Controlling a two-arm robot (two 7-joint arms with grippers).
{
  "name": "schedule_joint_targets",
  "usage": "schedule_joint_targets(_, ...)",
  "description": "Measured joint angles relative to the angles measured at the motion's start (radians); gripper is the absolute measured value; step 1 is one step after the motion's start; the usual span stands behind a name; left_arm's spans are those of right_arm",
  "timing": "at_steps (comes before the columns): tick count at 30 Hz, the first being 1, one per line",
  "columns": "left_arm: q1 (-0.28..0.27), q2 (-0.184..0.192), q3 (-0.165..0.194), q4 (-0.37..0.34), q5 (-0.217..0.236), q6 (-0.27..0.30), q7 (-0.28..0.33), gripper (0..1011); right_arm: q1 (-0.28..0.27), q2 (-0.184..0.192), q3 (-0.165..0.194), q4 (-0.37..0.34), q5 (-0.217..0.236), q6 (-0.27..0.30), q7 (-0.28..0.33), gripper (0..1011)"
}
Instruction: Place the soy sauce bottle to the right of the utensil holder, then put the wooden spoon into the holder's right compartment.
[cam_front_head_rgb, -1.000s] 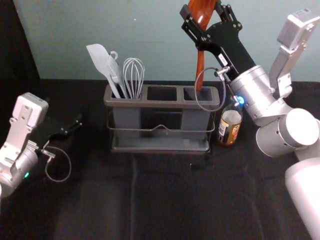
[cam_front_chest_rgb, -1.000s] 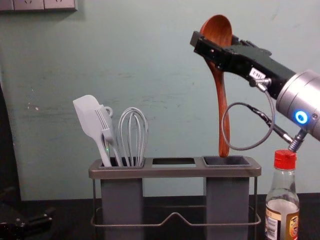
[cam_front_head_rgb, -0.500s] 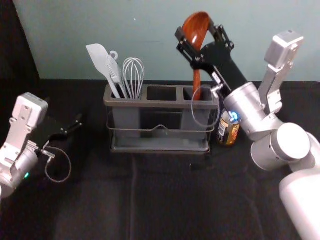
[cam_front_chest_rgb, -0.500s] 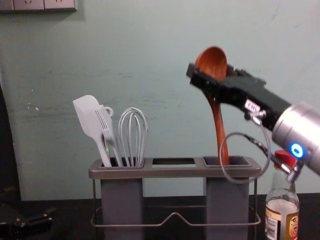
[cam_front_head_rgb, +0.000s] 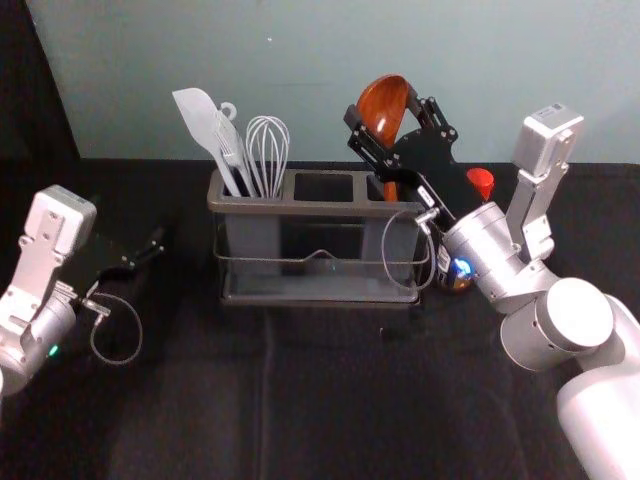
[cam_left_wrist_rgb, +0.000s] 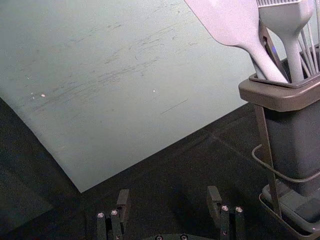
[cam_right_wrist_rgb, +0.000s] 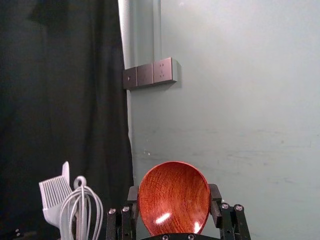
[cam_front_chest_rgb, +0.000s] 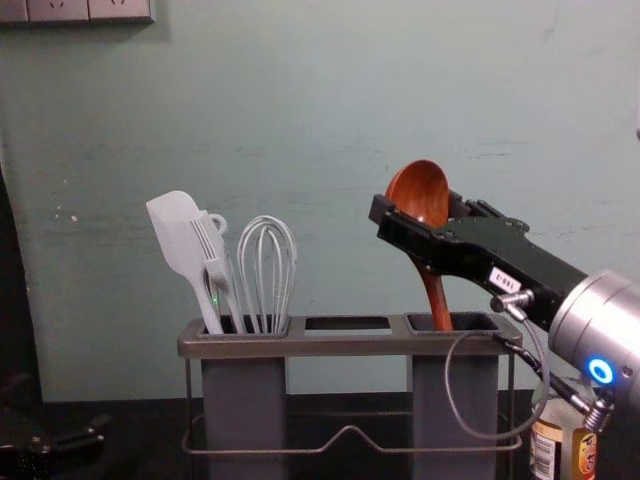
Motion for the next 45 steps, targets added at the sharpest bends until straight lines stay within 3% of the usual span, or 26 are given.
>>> schedule_joint_targets(41, 0.0, 0.0, 0.0, 0.0, 0.0, 0.0, 0.0, 1000, -0.021, -0.004, 0.0, 0.021, -0.012, -0.003, 0.005, 837)
schedule_joint_targets(45, 0.0, 0.0, 0.0, 0.0, 0.0, 0.0, 0.0, 1000, -0.023, -0.006, 0.001, 0.012, -0.015, 0.002, -0.002, 920)
